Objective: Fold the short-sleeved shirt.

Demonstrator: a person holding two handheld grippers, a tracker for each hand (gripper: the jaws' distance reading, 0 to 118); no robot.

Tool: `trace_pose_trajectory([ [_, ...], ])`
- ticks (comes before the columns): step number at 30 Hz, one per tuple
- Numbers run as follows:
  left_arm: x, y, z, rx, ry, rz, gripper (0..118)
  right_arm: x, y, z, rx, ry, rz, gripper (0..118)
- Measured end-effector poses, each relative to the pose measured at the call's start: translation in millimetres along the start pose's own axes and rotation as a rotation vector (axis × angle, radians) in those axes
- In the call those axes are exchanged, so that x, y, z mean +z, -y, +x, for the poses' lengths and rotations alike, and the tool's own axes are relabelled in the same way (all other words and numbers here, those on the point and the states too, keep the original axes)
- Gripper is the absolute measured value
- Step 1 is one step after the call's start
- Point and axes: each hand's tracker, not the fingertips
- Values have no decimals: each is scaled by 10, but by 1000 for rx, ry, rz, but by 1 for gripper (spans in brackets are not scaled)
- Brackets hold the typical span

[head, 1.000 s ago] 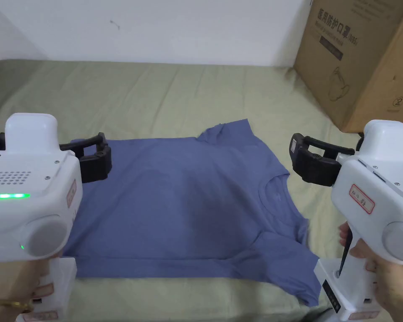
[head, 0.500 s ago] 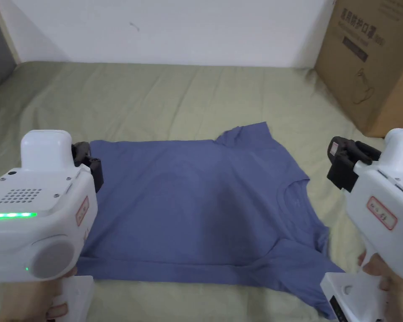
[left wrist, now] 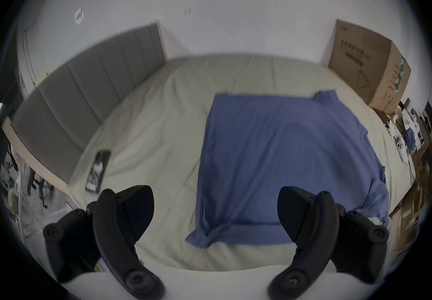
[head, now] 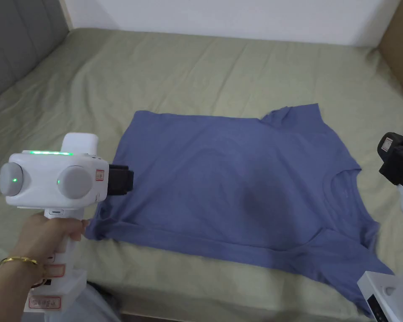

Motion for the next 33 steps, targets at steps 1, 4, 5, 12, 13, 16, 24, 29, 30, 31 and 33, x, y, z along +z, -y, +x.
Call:
trace_pose_trajectory([
  [1, -100, 33, -44, 32, 2, -59, 108, -23, 20, -8, 4, 2, -14, 0],
  [4, -419, 173, -172, 102, 24, -208, 108, -72, 90, -10, 25, 7, -46, 0],
  [5, -514, 226, -192, 113, 15, -246, 108, -83, 109, -12, 27, 9, -55, 0],
  [12, -780, 556, -211, 223, 93, -301, 17, -123, 240, 47, 23, 60, -113, 0],
  [13, -753, 535, -177, 243, 105, -286, 8, -131, 256, 62, 21, 71, -127, 0],
  [16, -695, 495, -61, 96, 43, -260, 7, -146, 288, 132, 9, 94, -168, 0],
  [24, -302, 330, -158, 209, 111, -113, 7, -272, 357, 578, -2, 44, -526, 74],
  [29, -178, 293, -164, 197, 124, -90, 7, -359, 759, 717, 112, 98, -726, 115],
  [30, -175, 291, -165, 187, 118, -92, 7, -396, 845, 743, 118, 115, -779, 114],
  [31, -180, 295, -165, 176, 110, -95, 7, -439, 929, 767, 112, 124, -822, 114],
  [33, -174, 304, -151, 159, 102, -100, 7, -501, 1110, 835, 74, 149, -878, 114],
])
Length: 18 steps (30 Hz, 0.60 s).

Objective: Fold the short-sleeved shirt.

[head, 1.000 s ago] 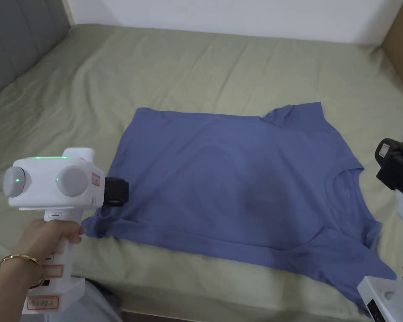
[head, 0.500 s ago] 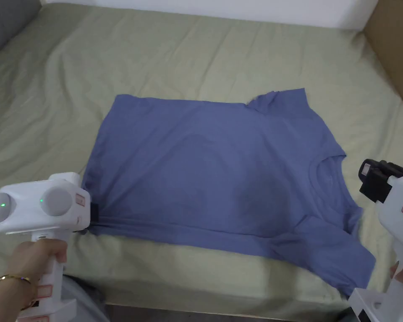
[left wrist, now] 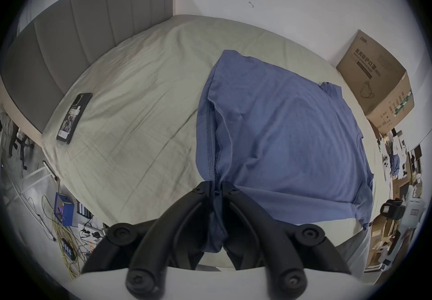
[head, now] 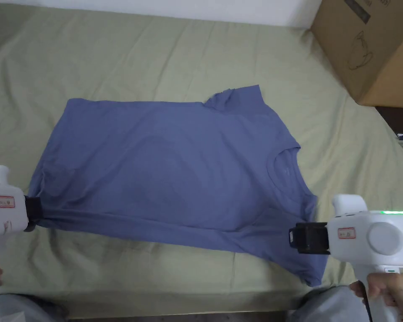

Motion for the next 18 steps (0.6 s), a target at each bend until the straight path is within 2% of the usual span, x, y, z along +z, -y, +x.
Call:
trace_pose_trajectory([
  [4, -24, 23, 17, 9, -10, -9, 7, -206, 112, 23, -56, -11, -90, 107],
  [6, -46, 31, 29, 5, -21, -16, 7, -280, 127, 67, -96, -36, -158, 91],
  [7, -47, 31, 37, 4, -24, -20, 7, -296, 138, 94, -126, -54, -150, 71],
  [8, -51, 35, 40, 4, -26, -21, 7, -297, 154, 114, -151, -73, -132, 40],
  [9, -52, 37, 39, 7, -25, -19, 7, -300, 157, 128, -170, -79, -122, 21],
  [10, -56, 38, 40, 10, -25, -19, 7, -312, 137, 153, -185, -79, -121, 11],
  [12, -105, 7, -7, 11, -23, -18, 7, -273, 103, 166, -191, -109, -117, 6],
  [18, -72, -118, -47, 7, 8, -11, 7, 291, -260, 117, -70, -140, -10, 6],
])
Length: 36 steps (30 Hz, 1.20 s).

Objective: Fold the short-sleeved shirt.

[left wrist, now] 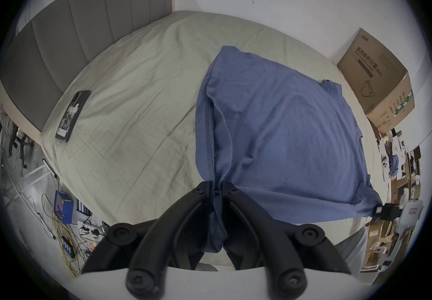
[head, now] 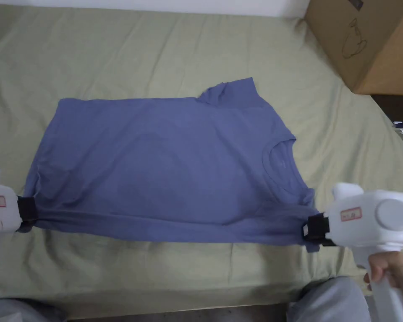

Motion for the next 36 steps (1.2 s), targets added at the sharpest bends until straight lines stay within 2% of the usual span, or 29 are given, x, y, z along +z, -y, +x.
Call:
trace_pose_trajectory([
  [4, 24, -295, -108, 23, 32, 38, 7, 290, -437, -107, 90, 7, 68, 6],
  [7, 137, -448, 140, 25, 18, 68, 7, 279, -821, -160, 96, 16, 86, 6],
  [10, 56, -671, 297, 46, 17, 76, 8, 108, -1217, -179, 70, 18, 83, 6],
  [14, -284, -1017, 365, 74, 16, 59, 7, -287, -1702, -244, 38, 73, 37, 6],
  [17, -643, -1235, 403, 83, -12, 6, 8, -644, -1992, -261, -24, 78, -2, 6],
  [19, -856, -1311, 436, 95, -50, -21, 11, -857, -2136, -283, -34, 70, -8, 6],
  [20, -950, -1338, 448, 101, -59, -23, 18, -957, -2187, -301, -37, 81, -13, 6],
  [21, -1063, -1370, 395, 102, -65, -31, 30, -1045, -2229, -313, -36, 88, -14, 9],
  [22, -1162, -1388, 377, 99, -86, -40, 50, -1135, -2273, -322, -28, 110, -26, 21],
  [23, -1242, -1404, 370, 97, -108, -54, 80, -1211, -2297, -325, -17, 128, -37, 53],
  [24, -1300, -1412, 359, 88, -105, -64, 98, -1284, -2310, -318, 1, 140, -45, 83],
  [25, -1328, -1389, 326, 87, -97, -58, 103, -1343, -2309, -308, 22, 148, -53, 101],
  [28, -1224, -1381, 322, 69, -89, 40, 103, -1297, -2248, -277, 57, 178, 42, 104],
  [30, -1104, -1378, 308, 52, -66, 84, 103, -1144, -2188, -273, 48, 186, 99, 104],
  [33, -745, -1356, 371, -8, -64, 198, 103, -754, -2049, -331, 76, 144, 217, 104],
  [36, -208, -1230, 461, -101, -86, 376, 103, -179, -1749, -461, 146, 133, 432, 104],
])
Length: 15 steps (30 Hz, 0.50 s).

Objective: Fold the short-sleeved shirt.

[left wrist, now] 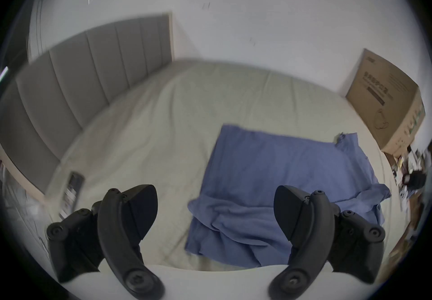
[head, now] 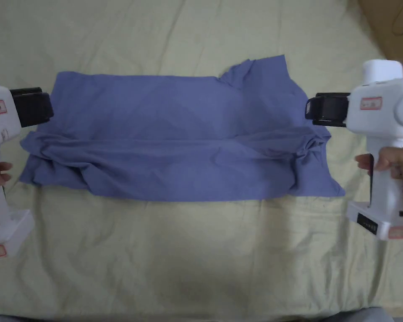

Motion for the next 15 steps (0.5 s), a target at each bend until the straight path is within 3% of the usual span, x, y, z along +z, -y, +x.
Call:
trace_pose_trajectory([
  [4, 712, 88, 38, -39, 16, 206, 103, 886, 207, -109, 45, -10, 276, 106],
  [9, 1309, 358, 90, -22, 38, 293, 101, 1631, 538, -224, -21, 6, 466, 108],
  [10, 1401, 433, 95, -24, 37, 311, 97, 1742, 622, -245, -37, 4, 499, 107],
  [11, 1490, 502, 100, -25, 38, 322, 83, 1835, 699, -256, -44, -15, 523, 101],
  [12, 1553, 550, 112, -27, 39, 323, 65, 1906, 758, -269, -42, -28, 536, 89],
  [13, 1613, 608, 128, -31, 45, 331, 46, 1979, 823, -296, -40, -27, 543, 66],
  [14, 1665, 650, 138, -36, 52, 337, 22, 2037, 871, -329, -41, -19, 546, 30],
  [15, 1708, 681, 148, -39, 60, 340, 8, 2077, 900, -353, -41, -14, 546, 6],
])
